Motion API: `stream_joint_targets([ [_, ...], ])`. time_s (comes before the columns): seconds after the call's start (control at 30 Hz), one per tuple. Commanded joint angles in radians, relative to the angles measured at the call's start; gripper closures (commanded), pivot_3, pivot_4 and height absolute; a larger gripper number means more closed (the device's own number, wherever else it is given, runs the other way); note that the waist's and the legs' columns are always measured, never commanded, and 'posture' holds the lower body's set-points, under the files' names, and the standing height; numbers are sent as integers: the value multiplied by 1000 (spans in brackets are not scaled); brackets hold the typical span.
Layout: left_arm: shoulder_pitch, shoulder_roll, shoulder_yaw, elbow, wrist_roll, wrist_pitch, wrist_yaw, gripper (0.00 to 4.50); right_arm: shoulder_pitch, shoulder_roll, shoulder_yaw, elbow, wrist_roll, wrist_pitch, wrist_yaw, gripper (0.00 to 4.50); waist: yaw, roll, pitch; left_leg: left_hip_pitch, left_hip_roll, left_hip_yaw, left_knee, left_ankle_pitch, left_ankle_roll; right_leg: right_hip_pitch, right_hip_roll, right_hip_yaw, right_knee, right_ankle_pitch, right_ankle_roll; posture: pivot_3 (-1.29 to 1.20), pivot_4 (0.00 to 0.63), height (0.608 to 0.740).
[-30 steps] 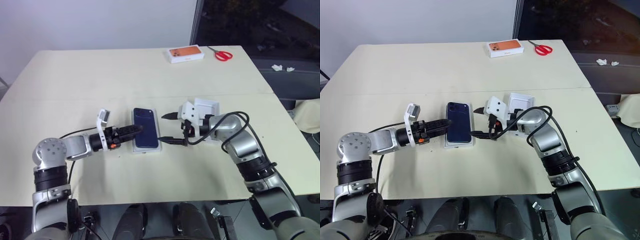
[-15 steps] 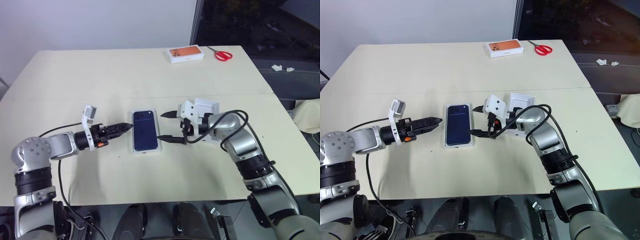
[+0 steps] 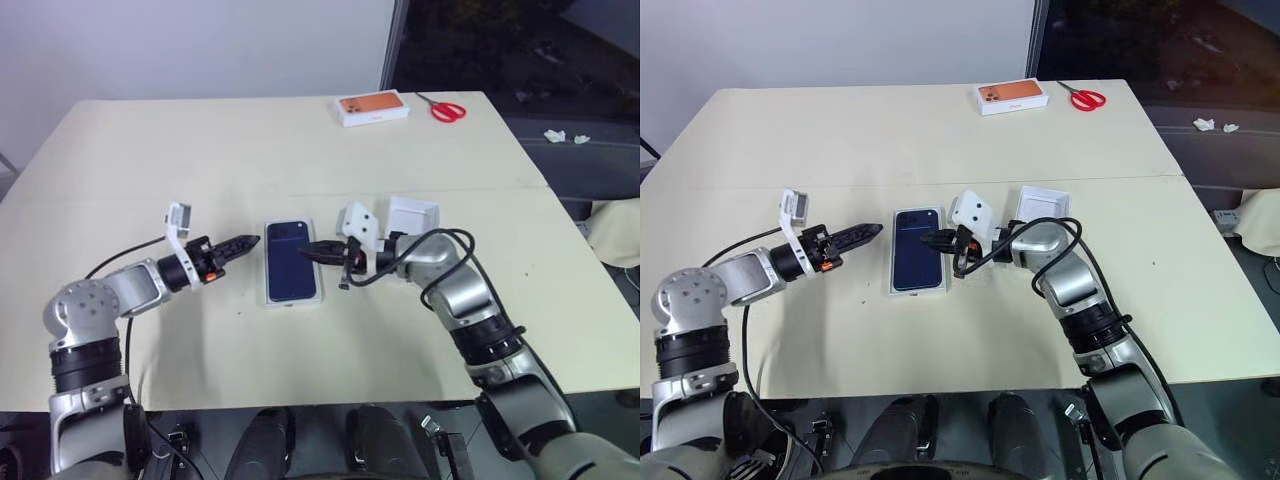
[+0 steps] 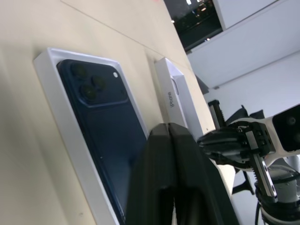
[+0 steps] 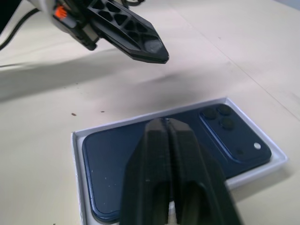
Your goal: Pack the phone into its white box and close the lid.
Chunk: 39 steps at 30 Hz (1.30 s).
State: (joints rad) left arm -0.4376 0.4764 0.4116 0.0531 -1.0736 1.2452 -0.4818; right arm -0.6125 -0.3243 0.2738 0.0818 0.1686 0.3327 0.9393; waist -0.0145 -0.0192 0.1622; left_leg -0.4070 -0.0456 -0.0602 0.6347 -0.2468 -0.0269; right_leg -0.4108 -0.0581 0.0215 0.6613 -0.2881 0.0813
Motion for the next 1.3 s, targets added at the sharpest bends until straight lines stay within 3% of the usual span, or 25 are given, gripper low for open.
stream_joint_targets([
  [0.03,9,17,-3,-35,27,-45,-6,4426,-22,-7,15,21,-79,-70,-62,4454,0,0,0,0,0,0,0,0,0,0,0,0,0,0,0,0,150,740],
  [0.4,40,68,-164,19,310,-268,-50,4426,-72,-45,87,167,-295,-206,-156,4454,-1,0,0,0,0,1,0,0,0,0,0,0,0,0,0,0,150,740],
  [0.7,14,2,-393,56,475,-347,-122,4426,-33,-81,152,154,-339,-270,-61,4454,6,0,0,0,-1,0,0,0,0,1,0,0,0,0,0,0,150,740],
  [1.3,-60,-156,-456,99,541,-337,-169,4426,0,-201,79,124,-330,-246,-8,4454,11,1,0,0,-7,-1,12,-4,6,8,-5,-2,0,0,0,0,150,740],
])
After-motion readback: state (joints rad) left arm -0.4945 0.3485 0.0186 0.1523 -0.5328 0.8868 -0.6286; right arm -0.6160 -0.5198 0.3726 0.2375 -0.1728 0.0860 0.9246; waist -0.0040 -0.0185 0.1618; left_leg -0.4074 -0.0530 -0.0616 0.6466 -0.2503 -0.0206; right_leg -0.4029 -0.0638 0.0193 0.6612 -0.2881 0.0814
